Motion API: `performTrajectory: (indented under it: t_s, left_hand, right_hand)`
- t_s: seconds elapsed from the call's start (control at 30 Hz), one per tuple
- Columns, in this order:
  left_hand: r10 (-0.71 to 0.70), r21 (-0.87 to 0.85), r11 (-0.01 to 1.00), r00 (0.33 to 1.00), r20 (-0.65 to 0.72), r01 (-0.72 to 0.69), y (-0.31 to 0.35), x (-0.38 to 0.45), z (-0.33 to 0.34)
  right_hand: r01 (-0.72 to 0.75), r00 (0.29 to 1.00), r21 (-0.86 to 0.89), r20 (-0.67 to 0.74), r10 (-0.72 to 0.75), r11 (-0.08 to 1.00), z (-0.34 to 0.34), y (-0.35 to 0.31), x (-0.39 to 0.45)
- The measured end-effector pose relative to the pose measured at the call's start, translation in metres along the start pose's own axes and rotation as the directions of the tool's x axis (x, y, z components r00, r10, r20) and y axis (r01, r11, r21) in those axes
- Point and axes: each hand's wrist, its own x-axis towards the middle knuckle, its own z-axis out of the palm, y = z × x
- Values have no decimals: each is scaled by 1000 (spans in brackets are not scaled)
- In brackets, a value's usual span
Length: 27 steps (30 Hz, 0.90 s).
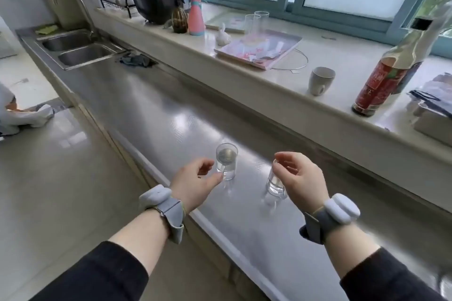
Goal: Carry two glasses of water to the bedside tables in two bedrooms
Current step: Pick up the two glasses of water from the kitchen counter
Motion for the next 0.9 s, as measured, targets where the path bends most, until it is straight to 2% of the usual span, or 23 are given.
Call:
performTrajectory:
  t_s: [0.33,0.47,0.57,0.73,0.9]
  left_hand:
    - [-229,3,973,972,48,229,-22,67,54]
    - [-315,79,948,945,94,308,-34,93,66]
    - [-385,67,923,915,120,379,-45,106,76]
    - [-417,5,908,901,118,420,-56,119,89]
    - [-424,-42,901,898,116,431,-69,124,101]
  right_hand:
    - [-229,967,-55,-125,221,972,13,73,26]
    - [-371,919,-30,-156,362,928,25,97,31]
    - [-469,868,45,-159,470,882,36,113,34]
    - [-574,800,95,-145,582,813,52,133,40]
    - [-607,784,58,-119,609,793,62,146,50]
